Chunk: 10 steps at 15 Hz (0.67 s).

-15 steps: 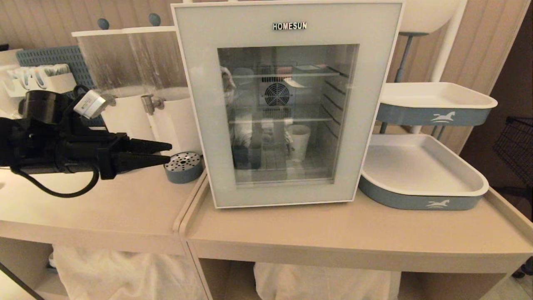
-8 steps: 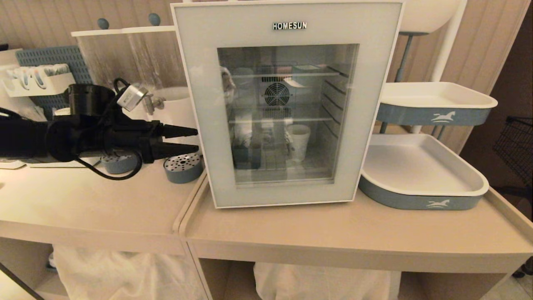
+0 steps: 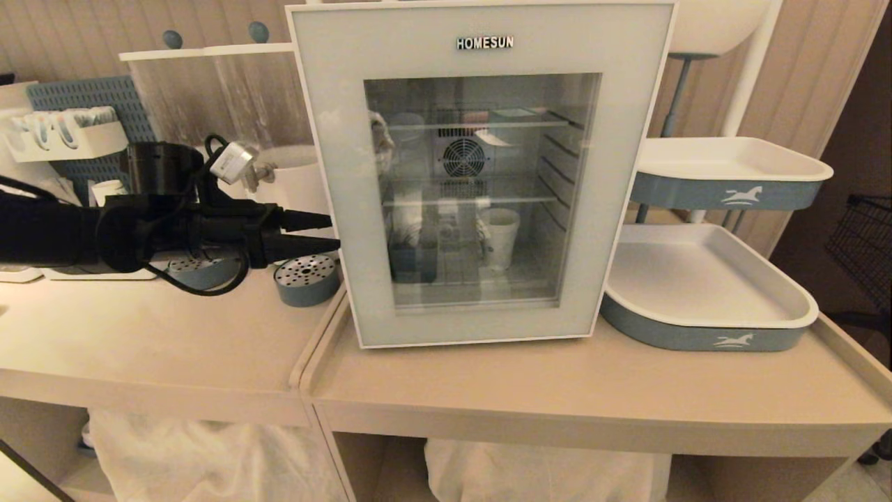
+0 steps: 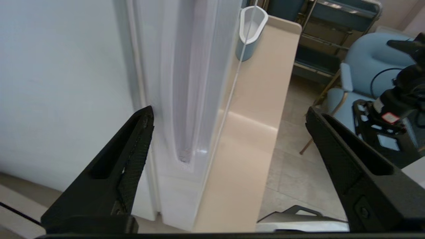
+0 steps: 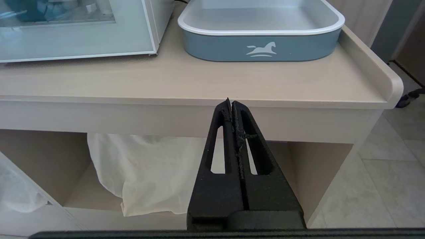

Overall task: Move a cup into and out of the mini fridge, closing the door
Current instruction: Open the freezer door

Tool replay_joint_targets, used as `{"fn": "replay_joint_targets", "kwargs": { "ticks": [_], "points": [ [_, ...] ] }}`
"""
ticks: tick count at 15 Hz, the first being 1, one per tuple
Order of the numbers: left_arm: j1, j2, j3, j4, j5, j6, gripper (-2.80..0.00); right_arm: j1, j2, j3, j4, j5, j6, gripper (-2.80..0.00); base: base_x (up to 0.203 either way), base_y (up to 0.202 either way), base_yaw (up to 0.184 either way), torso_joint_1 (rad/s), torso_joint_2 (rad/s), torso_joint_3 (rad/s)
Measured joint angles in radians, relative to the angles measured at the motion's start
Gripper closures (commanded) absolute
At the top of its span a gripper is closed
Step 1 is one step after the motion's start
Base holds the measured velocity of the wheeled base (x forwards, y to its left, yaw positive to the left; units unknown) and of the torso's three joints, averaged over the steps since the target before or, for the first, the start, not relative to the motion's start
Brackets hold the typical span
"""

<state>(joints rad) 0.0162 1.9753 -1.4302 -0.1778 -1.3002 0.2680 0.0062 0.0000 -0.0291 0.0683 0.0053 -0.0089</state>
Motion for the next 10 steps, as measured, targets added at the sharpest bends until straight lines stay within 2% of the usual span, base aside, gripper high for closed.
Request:
{"fn": "replay_joint_targets", "kwargs": {
  "ticks": [3, 10],
  "points": [
    [-0.013, -0.014, 0.012, 0.0, -0.001, -0.039, -2.8, 0.0, 0.0, 0.0, 0.001, 0.0, 0.0, 0.0, 0.0, 0.0, 0.0, 0.0, 0.0, 0.0],
    [-0.038, -0.054, 0.078, -0.005, 0.004, -0.057, -2.8, 0.0, 0.0, 0.0, 0.0, -0.001, 0.001, 0.0, 0.0, 0.0, 0.0, 0.0, 0.0, 0.0]
  ]
}}
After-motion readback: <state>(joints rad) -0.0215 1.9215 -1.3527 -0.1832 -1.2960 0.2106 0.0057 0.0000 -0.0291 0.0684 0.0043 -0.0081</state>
